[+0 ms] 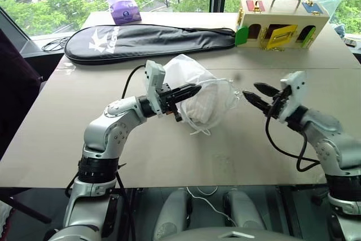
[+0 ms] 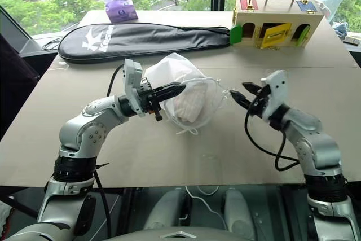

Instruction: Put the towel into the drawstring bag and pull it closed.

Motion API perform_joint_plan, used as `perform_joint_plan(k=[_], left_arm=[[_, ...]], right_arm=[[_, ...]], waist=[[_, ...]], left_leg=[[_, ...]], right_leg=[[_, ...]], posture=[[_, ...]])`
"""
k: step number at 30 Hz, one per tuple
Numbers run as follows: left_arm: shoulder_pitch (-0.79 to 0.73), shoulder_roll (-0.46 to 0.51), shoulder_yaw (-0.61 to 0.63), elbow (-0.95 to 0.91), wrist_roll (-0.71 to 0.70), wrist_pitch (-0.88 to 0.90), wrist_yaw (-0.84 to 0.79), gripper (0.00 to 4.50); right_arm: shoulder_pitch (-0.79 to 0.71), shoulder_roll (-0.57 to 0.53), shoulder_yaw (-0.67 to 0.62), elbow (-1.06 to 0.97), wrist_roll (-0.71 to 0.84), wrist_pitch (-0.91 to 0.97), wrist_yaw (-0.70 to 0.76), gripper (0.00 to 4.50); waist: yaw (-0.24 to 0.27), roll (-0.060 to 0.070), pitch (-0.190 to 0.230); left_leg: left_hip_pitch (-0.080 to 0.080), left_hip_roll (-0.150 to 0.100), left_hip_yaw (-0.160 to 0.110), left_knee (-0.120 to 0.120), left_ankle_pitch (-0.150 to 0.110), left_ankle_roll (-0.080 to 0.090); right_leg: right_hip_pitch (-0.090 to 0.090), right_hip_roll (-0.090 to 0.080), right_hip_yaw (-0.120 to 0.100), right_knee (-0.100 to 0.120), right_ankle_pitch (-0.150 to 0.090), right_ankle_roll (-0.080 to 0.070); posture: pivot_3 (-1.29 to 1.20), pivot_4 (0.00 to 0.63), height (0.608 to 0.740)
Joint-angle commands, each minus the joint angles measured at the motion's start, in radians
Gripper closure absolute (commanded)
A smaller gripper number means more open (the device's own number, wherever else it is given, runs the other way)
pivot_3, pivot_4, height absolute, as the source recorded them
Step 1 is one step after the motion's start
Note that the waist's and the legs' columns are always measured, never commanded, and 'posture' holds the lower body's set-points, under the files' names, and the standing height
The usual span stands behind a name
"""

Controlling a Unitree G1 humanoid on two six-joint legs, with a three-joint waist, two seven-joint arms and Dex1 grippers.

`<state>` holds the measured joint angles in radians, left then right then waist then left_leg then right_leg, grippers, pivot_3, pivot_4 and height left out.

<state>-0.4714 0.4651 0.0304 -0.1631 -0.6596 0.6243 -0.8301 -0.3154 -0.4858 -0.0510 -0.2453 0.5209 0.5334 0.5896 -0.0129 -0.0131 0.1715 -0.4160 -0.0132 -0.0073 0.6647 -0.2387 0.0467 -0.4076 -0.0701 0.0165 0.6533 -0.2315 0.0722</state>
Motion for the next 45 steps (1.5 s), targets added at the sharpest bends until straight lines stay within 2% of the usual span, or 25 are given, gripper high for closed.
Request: perform_joint_plan(k=[1,8,10,13,14,15,17,23,29,35,38,40,41,42,44,45], left_arm=[[-0.017,0.002,0.014,-0.014,0.001,-0.020,-0.006,4.50],[-0.017,0.001,0.018,-0.013,0.004,-0.021,-0.004,4.50],[-0.016,0.001,0.018,-0.013,0.005,-0.022,-0.004,4.50],[-0.013,-0.001,0.017,-0.014,0.007,-0.023,-0.004,4.50],[-0.013,-0.002,0.016,-0.014,0.007,-0.023,-0.004,4.50],[-0.012,-0.002,0.016,-0.014,0.007,-0.022,-0.004,4.50],[-0.011,-0.003,0.015,-0.013,0.009,-0.024,-0.005,4.50],[-0.011,-0.006,0.004,-0.001,0.018,-0.032,-0.013,4.50],[-0.016,-0.008,-0.012,0.019,0.040,-0.047,-0.029,4.50],[-0.049,-0.022,-0.029,0.065,0.087,-0.096,-0.026,4.50],[-0.121,-0.090,0.017,0.056,0.007,-0.158,-0.079,3.59],[-0.179,-0.123,0.020,0.092,0.071,-0.230,-0.019,2.69],[-0.205,-0.133,0.026,0.119,0.106,-0.263,0.016,2.40],[-0.222,-0.143,0.043,0.135,0.106,-0.275,0.032,1.83],[-0.239,-0.150,0.089,0.135,0.046,-0.238,0.048,0.93],[-0.228,-0.144,0.106,0.118,0.011,-0.209,0.047,0.68]], right_arm=[[-0.049,0.033,0.015,0.039,-0.015,-0.035,0.015,1.78],[-0.096,0.054,0.081,0.198,-0.201,-0.193,-0.014,1.78],[-0.111,0.089,0.062,0.225,-0.214,-0.219,-0.055,1.78],[-0.132,0.165,0.012,0.224,-0.197,-0.239,-0.134,2.68],[-0.133,0.178,0.005,0.215,-0.195,-0.240,-0.145,3.24],[-0.132,0.193,-0.004,0.205,-0.190,-0.238,-0.159,3.51],[-0.129,0.215,-0.020,0.189,-0.176,-0.231,-0.177,4.48],[-0.115,0.261,-0.063,0.146,-0.142,-0.192,-0.242,4.48],[-0.098,0.340,-0.180,0.105,-0.050,-0.074,-0.410,4.48],[-0.058,0.313,-0.193,0.065,-0.006,0.006,-0.427,4.48],[-0.051,0.310,-0.175,0.044,0.007,0.031,-0.429,4.50],[-0.053,0.313,-0.169,0.037,0.013,0.047,-0.433,4.50],[-0.056,0.314,-0.168,0.036,0.014,0.052,-0.436,4.50],[-0.059,0.316,-0.168,0.035,0.015,0.057,-0.439,4.50],[-0.067,0.321,-0.179,0.037,0.022,0.075,-0.458,4.50],[-0.070,0.324,-0.187,0.039,0.026,0.084,-0.472,4.50]], waist=[[0.001,0.000,0.000],[0.001,0.000,0.000],[0.000,0.000,0.000],[-0.005,0.000,0.000],[-0.005,0.000,0.000],[-0.003,0.000,0.000],[-0.001,0.000,0.000],[-0.001,0.000,0.000],[-0.001,0.000,0.000],[0.000,0.001,0.000],[0.002,0.001,0.001],[0.001,0.000,0.001],[0.001,0.000,0.001],[0.001,0.000,0.001],[-0.006,0.000,0.001],[-0.010,0.001,0.001]], left_leg=[[0.000,0.000,0.000,0.001,0.000,0.000],[0.000,-0.001,0.000,0.002,0.000,0.000],[0.000,-0.001,0.000,0.002,0.000,0.000],[0.000,0.000,0.001,0.002,0.000,0.000],[0.000,0.000,0.001,0.002,0.000,0.000],[0.000,0.000,0.001,0.002,0.000,0.000],[0.000,0.000,0.000,0.002,0.000,0.000],[0.000,-0.001,0.001,0.002,0.000,0.000],[0.000,-0.001,0.000,0.002,0.000,0.000],[0.000,-0.001,0.000,0.002,0.000,0.000],[0.000,-0.001,0.001,0.002,0.000,0.000],[-0.001,-0.001,0.000,0.002,0.000,0.000],[-0.001,-0.001,0.000,0.002,0.000,0.000],[-0.001,-0.001,0.000,0.002,0.000,0.000],[0.000,-0.001,0.001,0.002,0.000,0.000],[0.000,-0.001,0.002,0.001,0.000,0.000]], right_leg=[[0.000,0.000,0.000,0.000,0.000,0.000],[0.000,0.000,0.000,0.003,0.000,0.000],[-0.001,0.000,0.000,0.003,0.000,0.000],[-0.001,0.000,0.001,0.005,0.000,0.000],[-0.002,0.000,0.001,0.005,0.000,0.000],[-0.002,0.000,0.001,0.005,0.000,0.000],[-0.002,0.000,0.001,0.005,0.000,0.000],[-0.002,0.000,0.001,0.005,0.000,0.000],[-0.002,0.000,0.001,0.005,0.000,0.000],[-0.002,0.000,0.001,0.005,0.000,0.000],[-0.002,0.000,0.001,0.005,0.000,0.000],[-0.002,-0.001,0.001,0.004,0.000,0.000],[-0.002,0.000,0.001,0.004,0.000,0.000],[-0.001,0.000,0.001,0.004,0.000,0.000],[-0.001,0.000,0.001,0.005,0.000,0.000],[-0.002,0.000,0.002,0.005,0.000,0.000]], posture=[[0.00,0.150,0.740],[0.00,0.150,0.740],[0.00,0.150,0.740],[0.00,0.150,0.740],[0.00,0.150,0.740],[0.00,0.150,0.740],[0.00,0.150,0.740],[0.00,0.150,0.740],[0.00,0.150,0.740],[0.00,0.150,0.740],[0.00,0.150,0.740],[0.00,0.150,0.740],[0.00,0.150,0.740],[0.00,0.150,0.740],[0.00,0.150,0.740],[0.00,0.150,0.740]])
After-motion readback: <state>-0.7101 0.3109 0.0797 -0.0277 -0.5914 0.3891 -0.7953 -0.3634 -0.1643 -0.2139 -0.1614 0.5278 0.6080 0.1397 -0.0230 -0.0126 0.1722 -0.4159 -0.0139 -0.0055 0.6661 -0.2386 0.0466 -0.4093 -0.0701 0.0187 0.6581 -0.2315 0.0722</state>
